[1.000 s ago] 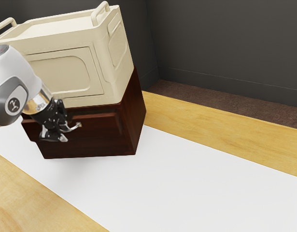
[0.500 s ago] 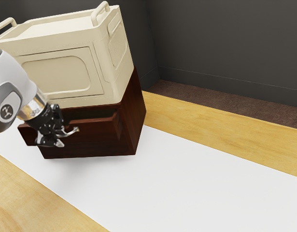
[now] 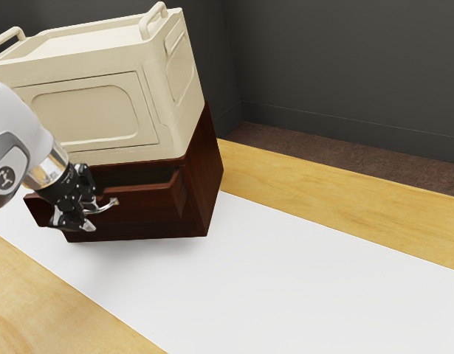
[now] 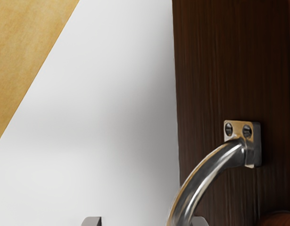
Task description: Pull the drawer handle with one arm to open the drawer
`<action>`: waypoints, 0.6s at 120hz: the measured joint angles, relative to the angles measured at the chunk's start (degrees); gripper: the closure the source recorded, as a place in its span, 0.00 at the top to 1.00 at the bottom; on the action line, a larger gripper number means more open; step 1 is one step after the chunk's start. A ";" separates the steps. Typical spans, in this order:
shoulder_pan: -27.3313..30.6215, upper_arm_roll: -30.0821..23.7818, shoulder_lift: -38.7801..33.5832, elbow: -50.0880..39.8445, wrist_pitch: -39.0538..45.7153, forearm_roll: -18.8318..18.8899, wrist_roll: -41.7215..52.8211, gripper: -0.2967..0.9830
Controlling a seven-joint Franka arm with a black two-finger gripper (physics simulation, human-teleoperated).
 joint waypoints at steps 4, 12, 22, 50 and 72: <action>0.02 0.00 -0.28 -0.33 0.08 -0.02 0.04 0.38; 0.03 0.00 -1.05 -1.10 0.28 -0.05 0.13 0.39; -0.01 0.00 -1.76 -1.86 0.51 -0.06 0.21 0.40; -0.38 0.00 -3.28 -3.34 0.99 -0.08 0.40 0.40; -0.29 0.00 -5.34 -5.16 1.13 -0.02 0.49 0.40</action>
